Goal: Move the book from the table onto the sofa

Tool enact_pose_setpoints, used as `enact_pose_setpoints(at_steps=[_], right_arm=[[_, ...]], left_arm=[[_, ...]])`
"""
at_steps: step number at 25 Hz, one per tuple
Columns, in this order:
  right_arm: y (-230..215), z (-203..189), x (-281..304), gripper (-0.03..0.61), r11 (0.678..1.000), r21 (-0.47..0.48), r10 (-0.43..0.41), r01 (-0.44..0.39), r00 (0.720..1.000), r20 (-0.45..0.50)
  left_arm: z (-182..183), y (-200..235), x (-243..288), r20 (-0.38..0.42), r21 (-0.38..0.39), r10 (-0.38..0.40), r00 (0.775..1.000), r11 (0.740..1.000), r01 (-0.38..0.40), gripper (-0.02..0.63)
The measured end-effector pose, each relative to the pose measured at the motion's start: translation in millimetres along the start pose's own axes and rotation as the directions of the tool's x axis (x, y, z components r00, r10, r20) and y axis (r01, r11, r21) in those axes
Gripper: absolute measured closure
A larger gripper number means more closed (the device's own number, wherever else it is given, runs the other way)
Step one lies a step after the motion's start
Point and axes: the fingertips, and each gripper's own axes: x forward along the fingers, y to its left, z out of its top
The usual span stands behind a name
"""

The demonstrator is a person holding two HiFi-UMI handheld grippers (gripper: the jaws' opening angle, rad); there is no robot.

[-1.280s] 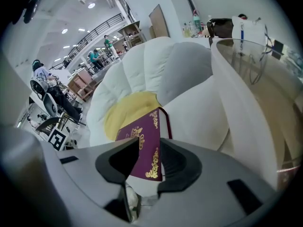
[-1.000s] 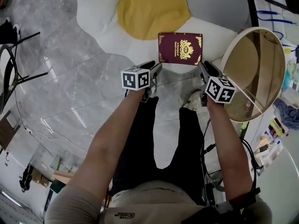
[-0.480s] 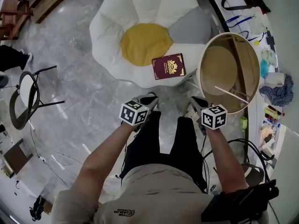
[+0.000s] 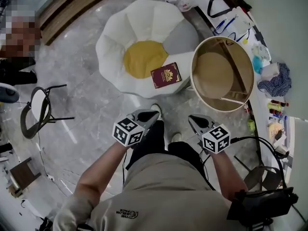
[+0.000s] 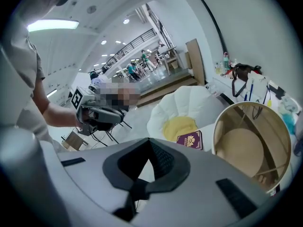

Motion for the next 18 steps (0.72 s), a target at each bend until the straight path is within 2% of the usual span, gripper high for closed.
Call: enact_pose_setpoints(at_steps=[4,10,18], right_arm=[[23,2,-47,0.566,0.997,-0.069,0.028,-0.023,0.997,0.067],[51,-19,-120,0.566,0.986,-0.165,0.055,-0.035,0.991,0.120],[77,-51,-202,0.566,0.970,-0.244,0.061,-0.009,0.976,0.207]], left_arm=[[11,-63,-10,0.040,0.052,-0.001,0.999,0.999,-0.001,0.606],[11,-164,-12,0.079,0.162,-0.032,0.996,0.987,0.019,0.606],[-10,-258,-13,0.133,0.224,-0.050,0.990,0.974,0.020,0.606]])
